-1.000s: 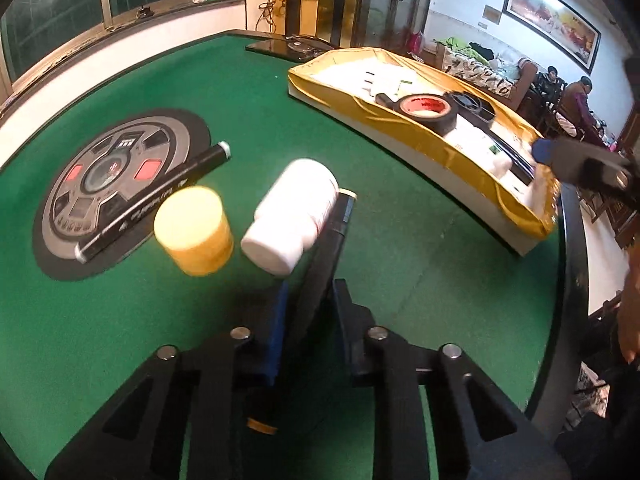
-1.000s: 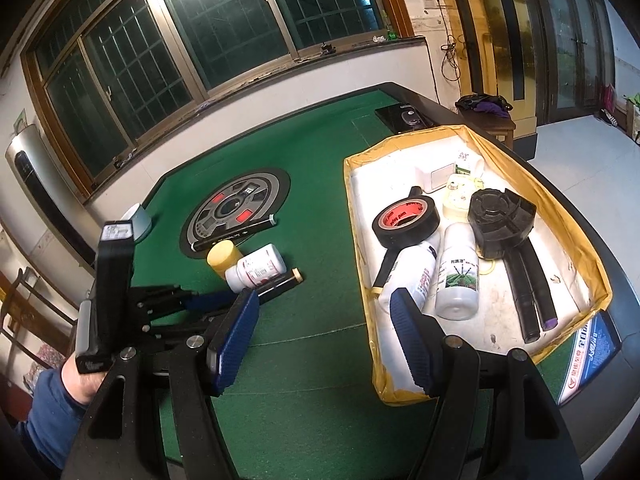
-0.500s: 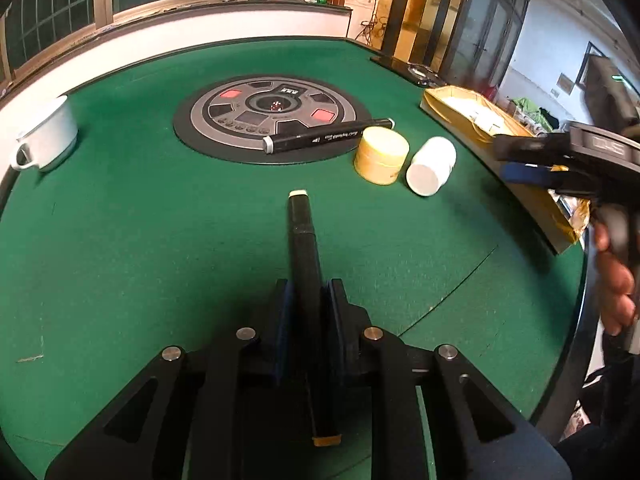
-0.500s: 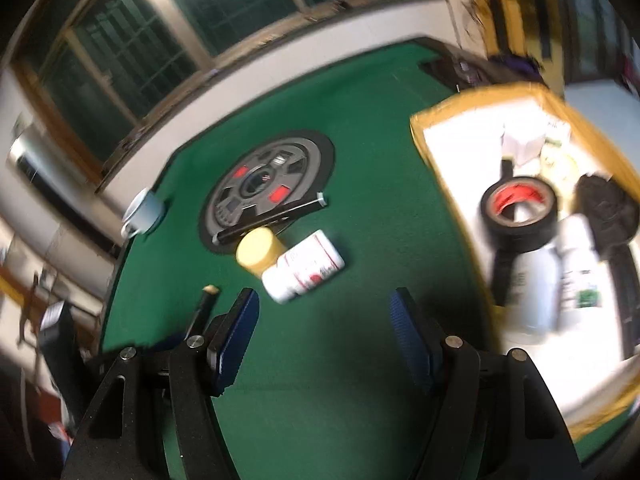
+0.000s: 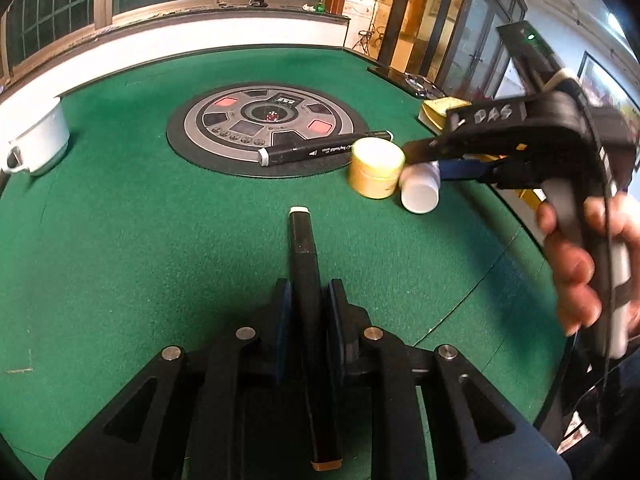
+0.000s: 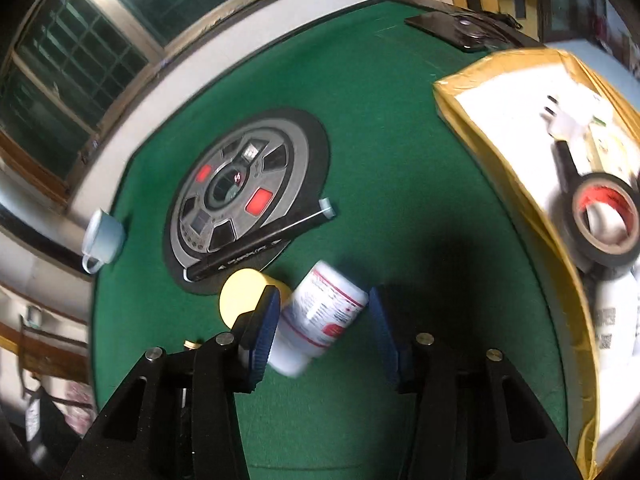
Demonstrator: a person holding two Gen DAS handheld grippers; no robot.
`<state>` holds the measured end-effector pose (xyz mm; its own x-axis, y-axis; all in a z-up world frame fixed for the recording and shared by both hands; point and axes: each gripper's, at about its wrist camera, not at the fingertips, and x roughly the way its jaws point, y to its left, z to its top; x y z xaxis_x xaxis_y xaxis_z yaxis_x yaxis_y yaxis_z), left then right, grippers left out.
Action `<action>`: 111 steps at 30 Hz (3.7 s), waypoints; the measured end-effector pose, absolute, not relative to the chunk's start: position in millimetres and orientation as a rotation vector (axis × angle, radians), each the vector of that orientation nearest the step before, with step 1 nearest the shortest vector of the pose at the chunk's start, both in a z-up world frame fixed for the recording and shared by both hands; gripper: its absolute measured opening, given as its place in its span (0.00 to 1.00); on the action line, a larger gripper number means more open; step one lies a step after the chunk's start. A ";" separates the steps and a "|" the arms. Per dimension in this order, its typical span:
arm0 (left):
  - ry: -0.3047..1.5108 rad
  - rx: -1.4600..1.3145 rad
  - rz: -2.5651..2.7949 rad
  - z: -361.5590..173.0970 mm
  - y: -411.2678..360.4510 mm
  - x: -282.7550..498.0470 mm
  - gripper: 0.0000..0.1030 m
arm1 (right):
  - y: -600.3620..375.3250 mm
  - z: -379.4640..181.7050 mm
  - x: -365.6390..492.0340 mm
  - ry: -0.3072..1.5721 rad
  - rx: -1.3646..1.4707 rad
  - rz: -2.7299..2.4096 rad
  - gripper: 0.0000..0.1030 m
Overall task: Organize rigid objects
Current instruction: 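Grasp the white red-labeled bottle with the right gripper and lift it, then carry the red-labeled bottle with the right gripper while the left gripper carries the marker to the tray, then lower the red-labeled bottle and marker into the tray and open both grippers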
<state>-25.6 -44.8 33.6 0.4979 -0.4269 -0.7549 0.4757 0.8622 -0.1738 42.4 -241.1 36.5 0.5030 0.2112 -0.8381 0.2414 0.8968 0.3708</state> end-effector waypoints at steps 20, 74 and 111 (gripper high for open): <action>0.885 0.115 -0.485 33.1 -61.3 -23.6 0.18 | -181.0 32.6 -4.5 1.003 0.066 0.110 0.34; 0.758 0.089 -0.765 102.5 -202.3 -57.6 0.12 | -358.5 83.7 -127.6 0.668 0.422 -0.058 0.33; 0.937 -0.109 -0.660 64.7 -331.3 72.9 0.12 | -422.0 65.9 -108.7 0.807 0.341 -0.076 0.33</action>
<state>72.9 -331.3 64.7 0.4124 -0.5691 -0.7113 0.4775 0.8000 -0.3633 -108.7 -422.0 65.9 0.6921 0.0629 -0.7191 0.1952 0.9428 0.2702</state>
